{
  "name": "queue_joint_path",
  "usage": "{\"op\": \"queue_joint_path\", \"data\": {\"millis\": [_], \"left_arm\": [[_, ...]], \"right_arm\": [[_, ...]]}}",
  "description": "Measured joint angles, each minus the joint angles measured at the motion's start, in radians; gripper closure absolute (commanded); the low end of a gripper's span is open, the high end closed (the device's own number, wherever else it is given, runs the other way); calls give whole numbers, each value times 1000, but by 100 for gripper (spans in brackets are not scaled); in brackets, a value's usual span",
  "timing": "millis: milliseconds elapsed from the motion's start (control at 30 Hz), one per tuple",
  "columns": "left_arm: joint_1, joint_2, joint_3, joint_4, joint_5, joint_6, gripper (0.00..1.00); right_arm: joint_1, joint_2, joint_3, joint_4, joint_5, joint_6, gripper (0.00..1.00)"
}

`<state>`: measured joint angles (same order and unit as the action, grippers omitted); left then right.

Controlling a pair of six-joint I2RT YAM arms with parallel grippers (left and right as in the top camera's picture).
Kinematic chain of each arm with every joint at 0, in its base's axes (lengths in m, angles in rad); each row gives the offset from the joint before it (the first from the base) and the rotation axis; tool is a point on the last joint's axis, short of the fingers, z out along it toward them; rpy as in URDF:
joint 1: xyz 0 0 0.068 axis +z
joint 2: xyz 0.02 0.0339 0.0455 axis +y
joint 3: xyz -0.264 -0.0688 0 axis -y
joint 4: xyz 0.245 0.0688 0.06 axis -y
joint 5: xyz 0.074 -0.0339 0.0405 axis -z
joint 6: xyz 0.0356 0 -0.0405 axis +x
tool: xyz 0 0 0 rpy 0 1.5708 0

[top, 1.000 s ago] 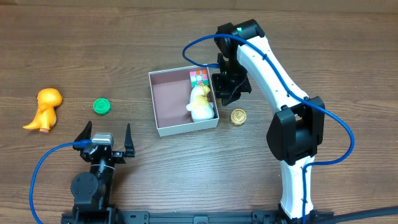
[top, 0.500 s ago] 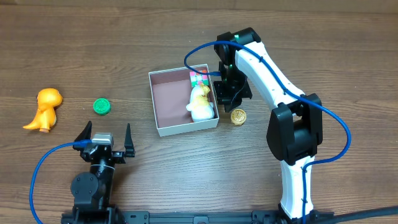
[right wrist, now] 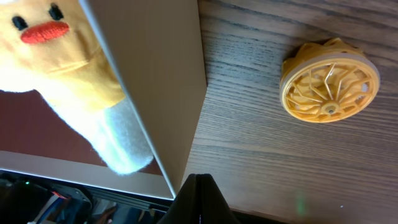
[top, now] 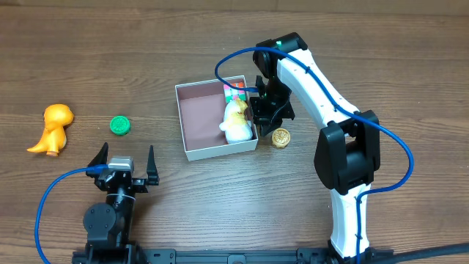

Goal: Pack container

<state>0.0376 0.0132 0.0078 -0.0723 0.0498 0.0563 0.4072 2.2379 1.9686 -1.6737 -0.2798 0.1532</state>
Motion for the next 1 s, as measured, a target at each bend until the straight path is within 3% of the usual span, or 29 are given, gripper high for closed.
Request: {"op": "queue_joint_path", "data": {"millis": [1000], "left_arm": [[0, 0, 0, 0, 0, 0, 0]], "right_arm": [[13, 0, 0, 51, -47, 26, 96]]}}
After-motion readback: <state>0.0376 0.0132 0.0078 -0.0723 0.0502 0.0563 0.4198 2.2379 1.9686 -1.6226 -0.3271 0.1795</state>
